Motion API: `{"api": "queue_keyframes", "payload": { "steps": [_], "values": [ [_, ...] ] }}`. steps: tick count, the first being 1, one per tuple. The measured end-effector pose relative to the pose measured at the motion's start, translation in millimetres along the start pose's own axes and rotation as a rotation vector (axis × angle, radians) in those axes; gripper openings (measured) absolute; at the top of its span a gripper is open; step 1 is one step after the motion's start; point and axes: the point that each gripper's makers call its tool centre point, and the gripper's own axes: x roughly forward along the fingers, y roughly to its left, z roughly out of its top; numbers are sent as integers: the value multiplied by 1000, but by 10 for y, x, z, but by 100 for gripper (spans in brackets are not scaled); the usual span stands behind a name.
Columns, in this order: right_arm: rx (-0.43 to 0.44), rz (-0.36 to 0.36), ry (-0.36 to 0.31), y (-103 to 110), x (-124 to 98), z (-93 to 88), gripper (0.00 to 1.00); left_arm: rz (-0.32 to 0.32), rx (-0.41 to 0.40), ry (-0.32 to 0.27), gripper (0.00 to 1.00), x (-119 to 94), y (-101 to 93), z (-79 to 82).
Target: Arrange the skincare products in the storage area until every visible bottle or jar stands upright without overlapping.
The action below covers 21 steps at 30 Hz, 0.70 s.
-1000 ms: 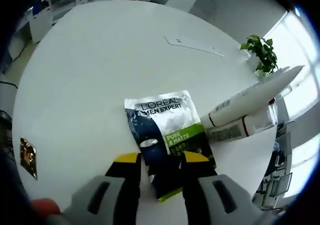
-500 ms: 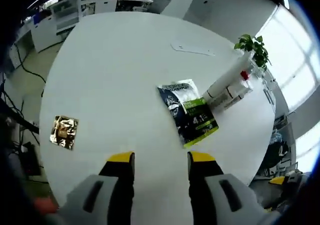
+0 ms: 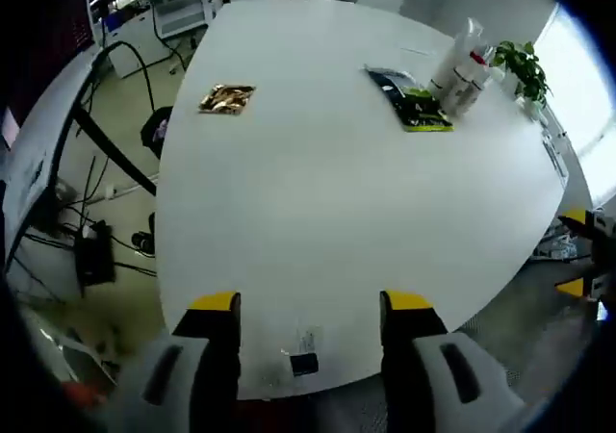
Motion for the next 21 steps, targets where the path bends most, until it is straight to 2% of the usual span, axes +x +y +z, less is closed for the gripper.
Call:
{"api": "queue_keyframes", "payload": {
  "steps": [5, 11, 13, 18, 19, 21],
  "values": [
    [3, -4, 16, -18, 10, -32, 46, 23, -9, 43, 56, 102, 36, -318],
    [17, 2, 29, -8, 25, -53, 44, -1, -33, 92, 53, 175, 84, -351],
    [15, 1, 48, -6, 36, -88, 43, 42, 49, 122, 48, 177, 139, -389],
    [8, 8, 115, 14, 63, -221, 42, 36, 108, 130, 40, 174, 86, -347],
    [5, 11, 126, 23, 65, -242, 42, 30, 130, 128, 33, 174, 60, -329],
    [2, 16, 136, 32, 69, -266, 42, 24, 152, 129, 31, 182, 32, -329]
  ]
}}
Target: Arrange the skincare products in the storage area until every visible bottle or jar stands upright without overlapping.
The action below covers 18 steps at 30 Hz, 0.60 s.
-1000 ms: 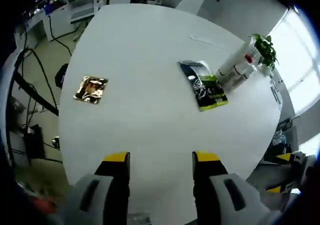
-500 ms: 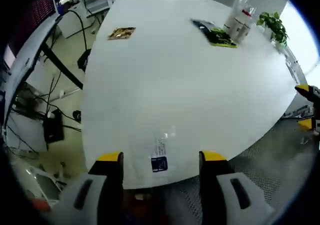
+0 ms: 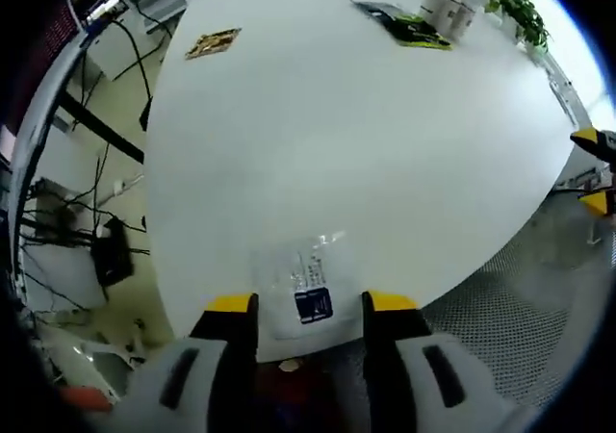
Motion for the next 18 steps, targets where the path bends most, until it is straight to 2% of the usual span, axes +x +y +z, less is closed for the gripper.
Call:
{"api": "queue_keyframes", "payload": {
  "steps": [4, 10, 11, 12, 13, 16, 18],
  "values": [
    [-2, 11, 29, 22, 16, -55, 41, -12, 58, -18, 26, 14, -39, 28],
    [-7, 36, 48, 68, 35, -65, 41, -27, 64, -47, 23, 7, -23, 37],
    [-11, 37, 50, 70, 34, -64, 41, -42, 54, -53, 22, 8, -31, 41],
    [-14, 38, 52, 73, 33, -63, 41, -56, 44, -58, 15, 8, -38, 45],
    [-18, 39, 54, 75, 31, -62, 41, -71, 34, -63, 1, 8, -46, 49],
    [-20, 42, 55, 80, 18, -54, 41, -153, -62, -105, 0, 15, -144, 66],
    [-17, 42, 54, 77, 11, -43, 41, -165, -81, -119, 0, 15, -126, 81]
  ]
}}
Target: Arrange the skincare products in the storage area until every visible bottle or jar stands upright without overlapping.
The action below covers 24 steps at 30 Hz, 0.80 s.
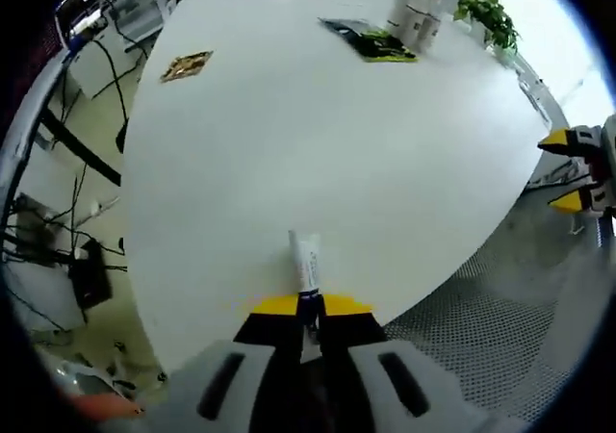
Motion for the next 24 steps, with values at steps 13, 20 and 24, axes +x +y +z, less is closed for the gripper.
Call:
{"api": "queue_keyframes", "payload": {
  "steps": [13, 20, 24],
  "values": [
    [150, 19, -114, -59, -32, 381, 40, -175, -45, -253, 0, -386, -285, 485],
    [351, 151, -263, -76, -94, 948, 43, -175, 223, -352, 0, -675, -744, 674],
    [291, 217, -302, -26, -150, 1234, 39, -173, 409, -412, 0, -795, -1096, 687]
  ]
}}
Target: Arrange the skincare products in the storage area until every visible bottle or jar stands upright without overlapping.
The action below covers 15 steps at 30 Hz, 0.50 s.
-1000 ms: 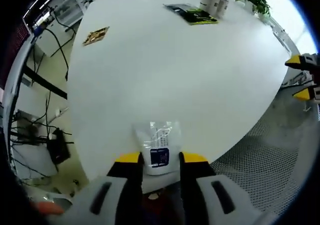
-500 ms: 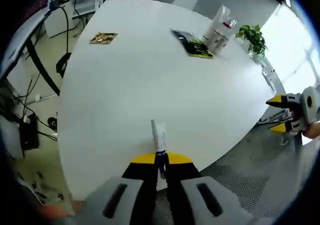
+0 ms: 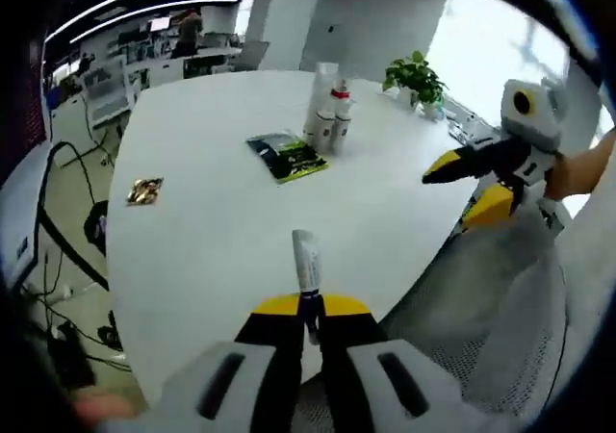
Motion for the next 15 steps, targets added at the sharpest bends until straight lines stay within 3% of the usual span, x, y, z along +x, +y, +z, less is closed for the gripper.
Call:
{"api": "queue_keyframes", "payload": {
  "steps": [3, 12, 15],
  "values": [
    [-51, 96, 16, 197, 24, 103, 28, -28, 73, -19, 0, 0, -222, 71],
    [-240, 152, 154, 369, 73, -82, 19, -100, 153, -52, 0, -17, -521, 163],
    [-265, 146, 162, 378, 43, -139, 19, -137, 247, -33, 0, -33, -601, 159]
  ]
}}
